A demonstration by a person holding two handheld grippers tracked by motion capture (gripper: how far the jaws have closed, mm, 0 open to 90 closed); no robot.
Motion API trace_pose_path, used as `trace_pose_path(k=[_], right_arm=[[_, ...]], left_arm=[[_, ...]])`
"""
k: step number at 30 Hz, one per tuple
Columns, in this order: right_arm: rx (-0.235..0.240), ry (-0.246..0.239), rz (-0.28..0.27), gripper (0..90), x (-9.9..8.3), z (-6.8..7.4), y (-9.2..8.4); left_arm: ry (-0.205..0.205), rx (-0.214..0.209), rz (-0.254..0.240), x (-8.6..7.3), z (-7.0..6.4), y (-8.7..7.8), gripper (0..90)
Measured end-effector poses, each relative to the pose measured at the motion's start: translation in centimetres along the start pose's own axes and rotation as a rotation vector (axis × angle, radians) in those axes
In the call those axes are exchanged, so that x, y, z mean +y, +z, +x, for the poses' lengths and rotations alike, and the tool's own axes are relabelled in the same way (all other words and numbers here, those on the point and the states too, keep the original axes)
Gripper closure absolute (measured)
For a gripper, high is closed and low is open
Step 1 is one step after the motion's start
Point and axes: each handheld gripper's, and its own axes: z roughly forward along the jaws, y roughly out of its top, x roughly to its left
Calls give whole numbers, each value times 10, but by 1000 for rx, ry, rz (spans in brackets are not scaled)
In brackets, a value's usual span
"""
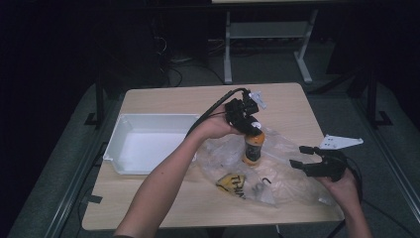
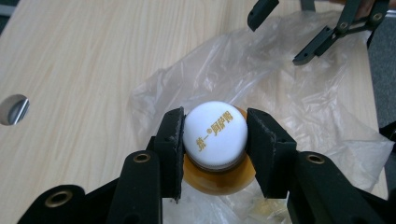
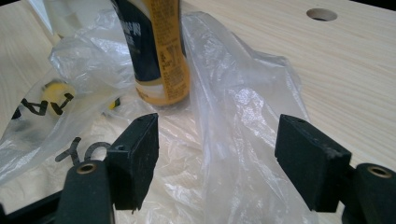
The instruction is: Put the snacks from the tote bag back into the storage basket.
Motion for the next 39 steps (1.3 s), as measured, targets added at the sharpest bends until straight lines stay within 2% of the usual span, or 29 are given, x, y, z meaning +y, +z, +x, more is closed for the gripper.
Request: trace_pose_path(k=[3,7,18,20,26,33,39], right_arm=[[-4,8,-7,299,-1,-2,-2],[-7,15,-11,300,-2,-3,-3],[-14,25,-22,301,-3,-3,-6],[-14,25,-26,300,-3,-4,-7],[-16,29,-28,299,-4,-4,-9],[-24,23,-18,300,-6,-4,-9],[-17,34,-25,297,-8,-4,-9]], left_arm=[[6,5,-5,3,0,-5,590],[-7,14,-1,6,-1,-11,589],[19,40,-18,20,-7,-39,589],[7,38,-28,21,-6,-44,590],[9,56,-14,21,-5,-55,590],[2,59,-22,17,-3,-68,590],[3,97,-13,18,-2,-77,589]])
